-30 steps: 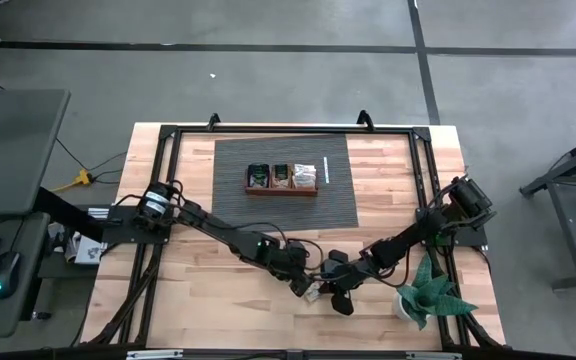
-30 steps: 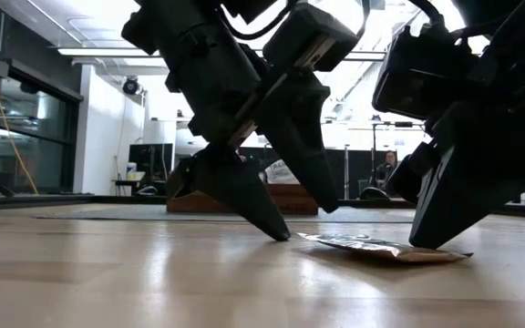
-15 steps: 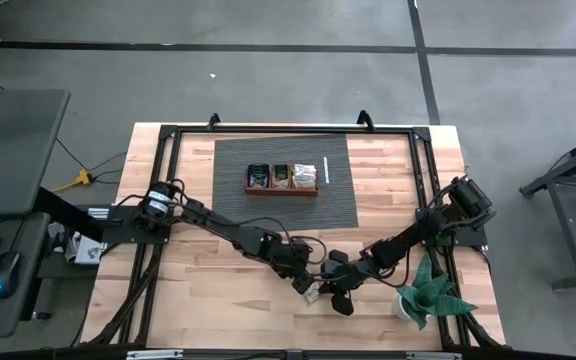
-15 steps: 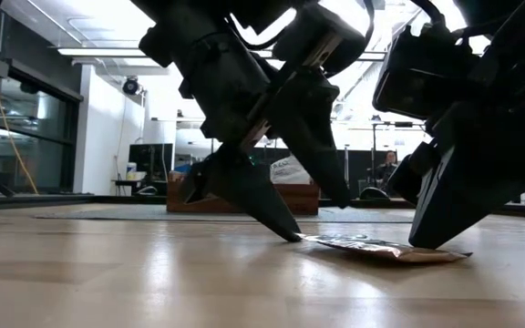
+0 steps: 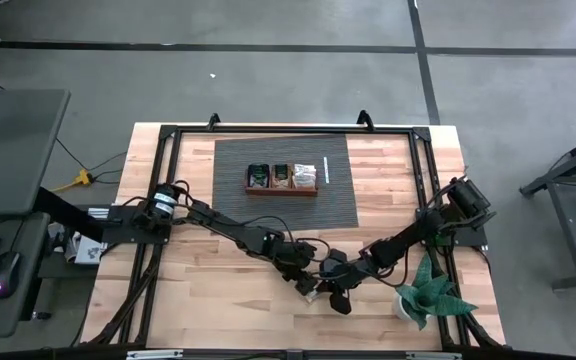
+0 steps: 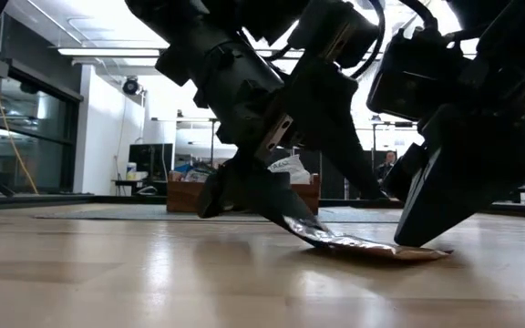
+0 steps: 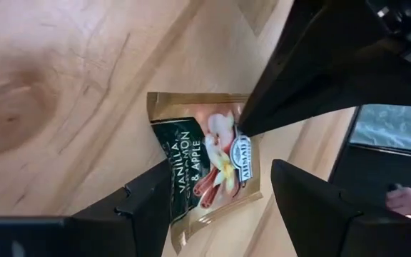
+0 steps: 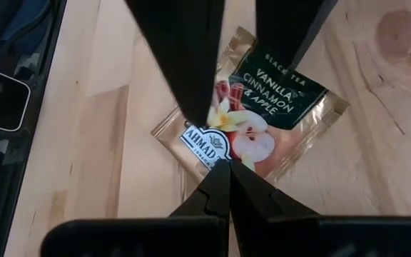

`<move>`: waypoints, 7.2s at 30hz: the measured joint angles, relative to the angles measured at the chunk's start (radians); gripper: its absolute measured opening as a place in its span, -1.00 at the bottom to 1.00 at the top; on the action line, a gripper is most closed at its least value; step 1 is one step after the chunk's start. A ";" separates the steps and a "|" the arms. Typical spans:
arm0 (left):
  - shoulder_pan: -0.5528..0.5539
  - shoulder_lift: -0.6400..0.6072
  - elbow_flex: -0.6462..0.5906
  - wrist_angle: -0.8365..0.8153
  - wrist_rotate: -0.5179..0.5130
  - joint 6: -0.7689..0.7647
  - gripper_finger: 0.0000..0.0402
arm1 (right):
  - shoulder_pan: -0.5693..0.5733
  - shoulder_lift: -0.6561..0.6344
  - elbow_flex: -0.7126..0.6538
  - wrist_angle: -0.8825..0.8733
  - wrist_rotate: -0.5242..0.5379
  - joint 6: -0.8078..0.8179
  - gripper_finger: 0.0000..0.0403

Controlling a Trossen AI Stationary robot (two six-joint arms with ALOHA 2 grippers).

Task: Pick & Place Tea
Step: Put the brown tea bag into the middle section of the wooden organizer, then return to Home Position

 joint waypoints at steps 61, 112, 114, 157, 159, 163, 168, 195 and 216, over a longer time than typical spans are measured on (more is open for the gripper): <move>0.317 -0.248 0.308 -0.986 -0.287 0.826 -1.00 | -0.353 -0.723 0.000 -0.554 -0.014 -0.267 -0.80; 0.545 -0.137 0.405 -1.070 -0.551 1.471 -0.97 | -0.509 -0.717 0.000 -0.517 0.022 -0.054 -0.85; 0.545 -0.137 0.405 -1.071 -0.551 1.471 -0.91 | -0.509 -0.717 0.000 -0.517 0.022 -0.055 -0.85; 0.640 -1.205 -0.554 -0.072 -0.162 0.725 -0.43 | -0.509 -1.785 -0.002 -1.097 0.338 -0.248 -0.99; 0.602 -1.297 -0.622 -0.025 -0.251 0.669 -0.43 | -0.509 -1.842 -0.002 -1.143 0.373 -0.242 -0.98; 0.536 -1.443 -0.718 -0.018 -0.380 0.583 -0.43 | -0.508 -1.856 -0.006 -1.232 0.385 -0.218 -0.99; 0.468 -1.566 -0.792 -0.017 -0.507 0.517 -0.43 | -0.508 -1.856 -0.145 -1.027 0.350 -0.267 -0.98; 0.309 -1.678 -1.287 0.747 -0.802 0.389 -0.43 | -0.587 -1.854 -0.729 -0.102 0.091 -0.290 -1.00; 0.309 -1.678 -1.292 0.531 -0.474 0.757 -0.43 | -0.609 -1.854 -0.729 -0.224 0.088 -0.293 -0.97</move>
